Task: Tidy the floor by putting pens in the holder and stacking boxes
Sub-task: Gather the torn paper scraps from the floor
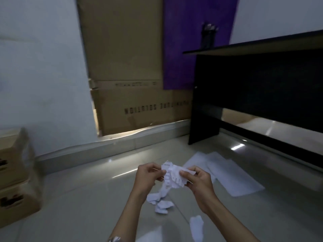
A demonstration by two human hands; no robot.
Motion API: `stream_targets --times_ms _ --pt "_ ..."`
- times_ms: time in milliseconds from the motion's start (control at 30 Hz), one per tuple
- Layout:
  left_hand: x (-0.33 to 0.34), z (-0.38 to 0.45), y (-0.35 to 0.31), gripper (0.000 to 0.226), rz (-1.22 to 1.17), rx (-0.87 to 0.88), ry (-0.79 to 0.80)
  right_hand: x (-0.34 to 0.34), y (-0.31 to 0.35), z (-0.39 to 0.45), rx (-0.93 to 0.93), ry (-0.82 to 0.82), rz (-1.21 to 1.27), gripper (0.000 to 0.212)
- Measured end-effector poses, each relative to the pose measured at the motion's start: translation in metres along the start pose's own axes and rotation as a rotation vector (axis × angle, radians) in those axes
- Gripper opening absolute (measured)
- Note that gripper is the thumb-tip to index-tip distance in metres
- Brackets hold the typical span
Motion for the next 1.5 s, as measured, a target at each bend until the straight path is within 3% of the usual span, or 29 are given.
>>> stream_targets --times_ms 467,667,900,1033,1133,1233,1500 --pt "0.276 -0.049 -0.085 0.015 -0.206 0.084 0.563 -0.227 0.160 -0.178 -0.329 -0.678 -0.365 0.012" --pt "0.355 -0.118 -0.104 0.023 -0.233 0.178 0.692 -0.277 0.195 -0.252 -0.357 -0.842 -0.560 0.007" --pt "0.429 -0.161 -0.115 0.021 -0.193 0.263 0.707 -0.338 0.198 -0.312 -0.265 -1.076 -0.688 0.009" --pt "0.465 -0.187 -0.119 0.018 -0.096 0.346 0.789 -0.366 0.191 -0.339 -0.154 -1.150 -0.735 0.012" --pt "0.487 -0.206 -0.116 0.004 0.141 0.439 0.865 -0.381 0.189 -0.356 -0.096 -1.175 -0.760 0.018" --pt "0.495 -0.212 -0.112 0.028 0.210 0.475 0.900 -0.386 0.189 -0.362 -0.066 -1.171 -0.762 0.015" --pt "0.463 -0.176 -0.112 0.022 0.198 0.447 0.774 -0.372 0.195 -0.336 -0.150 -1.152 -0.755 0.004"
Point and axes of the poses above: each hand's wrist, its own z-axis towards the middle knuckle, its own x-axis out of the palm, y = z × x, the point moved 7 cm from there along z, towards the middle knuckle, and after that the axes turned 4 degrees about y, right-handed, at the moved point
